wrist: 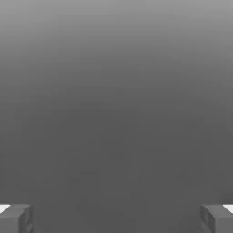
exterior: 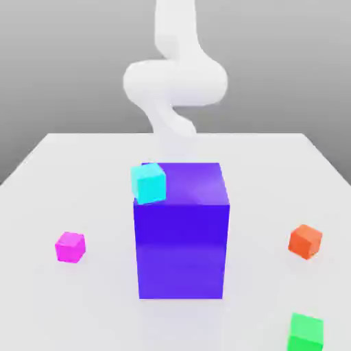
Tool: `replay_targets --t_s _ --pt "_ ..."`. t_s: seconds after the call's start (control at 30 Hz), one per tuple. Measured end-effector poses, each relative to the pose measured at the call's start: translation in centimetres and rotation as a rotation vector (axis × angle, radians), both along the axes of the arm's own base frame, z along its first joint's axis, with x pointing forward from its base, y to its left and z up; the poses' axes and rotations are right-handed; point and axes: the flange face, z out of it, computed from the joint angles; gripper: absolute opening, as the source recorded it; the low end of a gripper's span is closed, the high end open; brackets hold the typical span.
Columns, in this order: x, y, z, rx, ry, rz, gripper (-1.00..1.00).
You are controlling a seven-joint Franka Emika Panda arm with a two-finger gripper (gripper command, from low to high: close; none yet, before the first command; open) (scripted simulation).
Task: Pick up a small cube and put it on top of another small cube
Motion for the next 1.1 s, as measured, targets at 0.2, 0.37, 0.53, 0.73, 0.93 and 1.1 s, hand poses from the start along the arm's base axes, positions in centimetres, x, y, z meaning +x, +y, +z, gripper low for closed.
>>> replay_targets --t_s 0.2,0.37,0.53,0.73,0.93,1.1 --pt "3.8 -8.6 -14.7 0.04 0.2 -0.039 0.0" --pt "2.4 -13.7 -26.5 0.059 0.359 -0.073 0.0" --pt "-2.4 -17.4 -36.8 0.066 0.516 -0.112 0.0" --pt "-11.6 -20.4 -45.9 0.066 0.697 -0.182 0.0" --pt "-12.2 -20.9 -47.7 0.043 0.716 -0.172 0.0" --pt "-12.0 -21.3 -49.1 0.036 0.713 -0.173 0.0"
